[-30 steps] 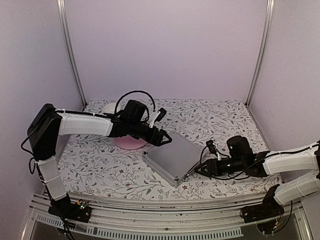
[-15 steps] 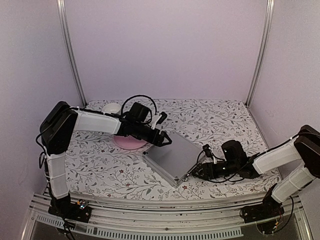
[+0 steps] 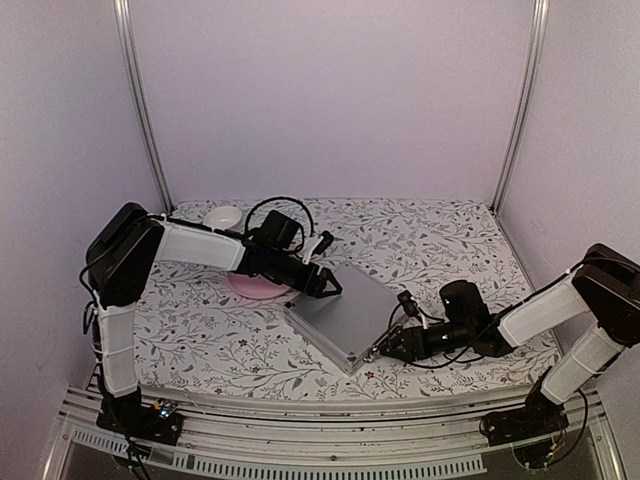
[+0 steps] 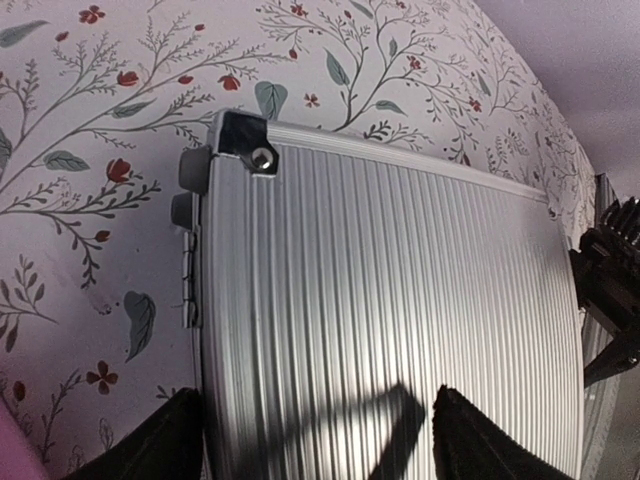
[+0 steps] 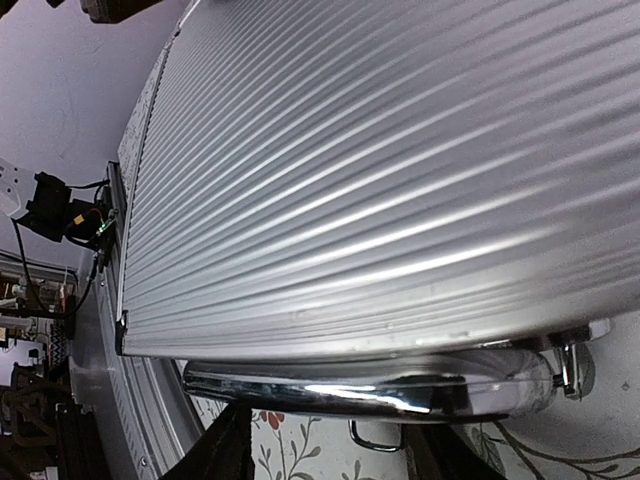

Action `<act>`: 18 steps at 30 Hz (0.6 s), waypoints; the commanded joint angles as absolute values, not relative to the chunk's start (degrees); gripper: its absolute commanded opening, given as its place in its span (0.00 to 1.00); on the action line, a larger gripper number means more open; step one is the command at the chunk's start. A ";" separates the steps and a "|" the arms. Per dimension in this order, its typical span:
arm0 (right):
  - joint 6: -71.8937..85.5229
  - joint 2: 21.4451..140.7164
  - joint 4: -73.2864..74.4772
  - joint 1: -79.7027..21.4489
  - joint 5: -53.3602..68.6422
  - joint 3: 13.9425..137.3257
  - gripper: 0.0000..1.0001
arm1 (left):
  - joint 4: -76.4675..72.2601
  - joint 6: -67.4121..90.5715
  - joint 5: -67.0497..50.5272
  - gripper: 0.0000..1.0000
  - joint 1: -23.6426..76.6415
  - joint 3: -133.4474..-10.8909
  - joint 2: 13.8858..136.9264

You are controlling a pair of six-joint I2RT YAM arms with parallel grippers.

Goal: Pack up texas hold em set

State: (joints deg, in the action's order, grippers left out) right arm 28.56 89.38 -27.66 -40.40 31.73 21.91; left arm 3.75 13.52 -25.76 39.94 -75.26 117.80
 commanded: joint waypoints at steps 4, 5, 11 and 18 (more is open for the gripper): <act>33.99 91.05 -29.99 -40.12 31.66 21.53 0.39 | 3.10 13.27 -27.14 0.78 39.58 -74.41 116.78; 35.26 91.14 -29.86 -40.11 31.09 21.50 0.36 | 3.08 13.27 -27.11 0.78 39.63 -74.32 116.68; 42.10 91.19 -29.82 -40.13 30.81 21.47 0.25 | 2.82 13.45 -26.81 0.78 39.64 -73.75 116.16; 49.13 88.56 -29.89 -39.92 31.99 22.18 0.12 | 2.46 13.52 -26.87 0.78 39.64 -73.10 115.66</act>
